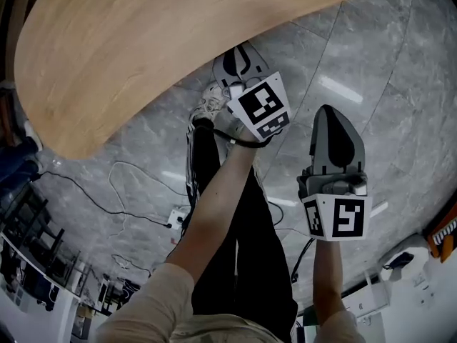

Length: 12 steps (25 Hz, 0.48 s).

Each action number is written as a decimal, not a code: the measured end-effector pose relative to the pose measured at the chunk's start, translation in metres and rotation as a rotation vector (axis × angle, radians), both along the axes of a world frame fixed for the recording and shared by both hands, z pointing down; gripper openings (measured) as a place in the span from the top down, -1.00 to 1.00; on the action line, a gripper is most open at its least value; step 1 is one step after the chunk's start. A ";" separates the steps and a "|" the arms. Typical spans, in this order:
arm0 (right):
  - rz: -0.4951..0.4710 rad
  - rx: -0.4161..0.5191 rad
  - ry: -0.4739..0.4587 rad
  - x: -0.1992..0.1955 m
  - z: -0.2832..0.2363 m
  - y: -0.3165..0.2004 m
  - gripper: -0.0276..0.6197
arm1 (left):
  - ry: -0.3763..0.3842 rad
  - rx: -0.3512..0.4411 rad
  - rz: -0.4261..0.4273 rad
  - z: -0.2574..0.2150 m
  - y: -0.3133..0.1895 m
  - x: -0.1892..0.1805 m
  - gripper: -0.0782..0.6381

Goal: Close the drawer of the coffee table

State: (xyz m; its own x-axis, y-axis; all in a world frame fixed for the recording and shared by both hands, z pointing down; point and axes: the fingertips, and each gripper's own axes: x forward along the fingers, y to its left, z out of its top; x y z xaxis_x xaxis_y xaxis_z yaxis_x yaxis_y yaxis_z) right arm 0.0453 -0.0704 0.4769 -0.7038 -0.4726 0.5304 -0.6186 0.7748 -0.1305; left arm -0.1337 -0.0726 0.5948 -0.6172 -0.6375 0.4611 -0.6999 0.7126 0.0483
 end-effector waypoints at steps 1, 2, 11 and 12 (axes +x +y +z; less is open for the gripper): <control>-0.006 0.002 -0.003 -0.001 0.001 0.001 0.90 | -0.016 0.007 0.008 -0.001 -0.001 -0.002 0.76; -0.012 0.003 -0.006 -0.002 0.003 0.001 0.90 | -0.029 0.014 0.016 -0.001 -0.002 -0.003 0.76; -0.047 0.004 -0.046 -0.018 0.005 0.008 0.90 | -0.059 -0.008 0.098 0.008 -0.001 -0.001 0.76; -0.054 0.006 -0.050 -0.019 0.003 0.009 0.90 | -0.058 -0.017 0.103 0.008 -0.001 -0.001 0.76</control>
